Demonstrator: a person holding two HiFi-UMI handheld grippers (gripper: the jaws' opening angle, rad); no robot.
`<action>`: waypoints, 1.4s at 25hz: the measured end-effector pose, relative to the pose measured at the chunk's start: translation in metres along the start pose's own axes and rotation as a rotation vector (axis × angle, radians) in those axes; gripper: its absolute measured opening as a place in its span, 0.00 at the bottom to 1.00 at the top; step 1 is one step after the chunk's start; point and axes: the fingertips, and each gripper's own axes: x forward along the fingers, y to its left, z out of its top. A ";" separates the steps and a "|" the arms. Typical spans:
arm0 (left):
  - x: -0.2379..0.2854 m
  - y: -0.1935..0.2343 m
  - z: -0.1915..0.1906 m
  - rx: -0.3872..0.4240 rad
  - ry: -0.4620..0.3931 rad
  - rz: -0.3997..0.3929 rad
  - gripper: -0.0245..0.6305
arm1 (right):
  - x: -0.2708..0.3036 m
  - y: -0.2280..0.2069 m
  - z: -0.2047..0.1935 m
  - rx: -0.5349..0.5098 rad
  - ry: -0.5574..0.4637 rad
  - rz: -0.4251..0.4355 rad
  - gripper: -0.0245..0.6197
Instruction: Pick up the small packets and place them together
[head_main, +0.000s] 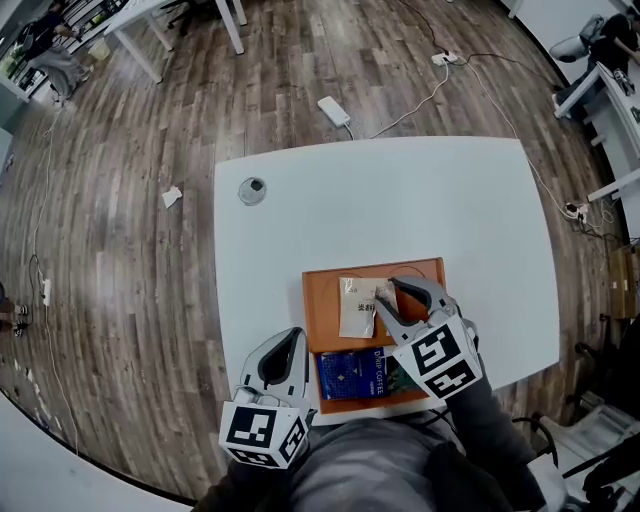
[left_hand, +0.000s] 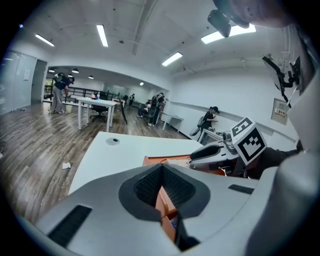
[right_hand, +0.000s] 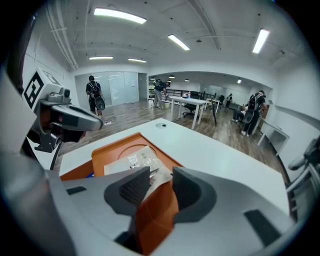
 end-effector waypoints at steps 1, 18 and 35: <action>0.001 -0.002 0.000 0.001 0.000 -0.005 0.04 | -0.002 0.000 0.000 0.002 -0.004 0.005 0.24; -0.010 -0.025 0.008 0.047 -0.039 -0.093 0.04 | -0.048 0.000 0.024 0.007 -0.166 -0.127 0.30; -0.040 -0.042 -0.033 0.073 0.017 -0.204 0.04 | -0.059 0.095 -0.026 0.029 -0.098 -0.011 0.30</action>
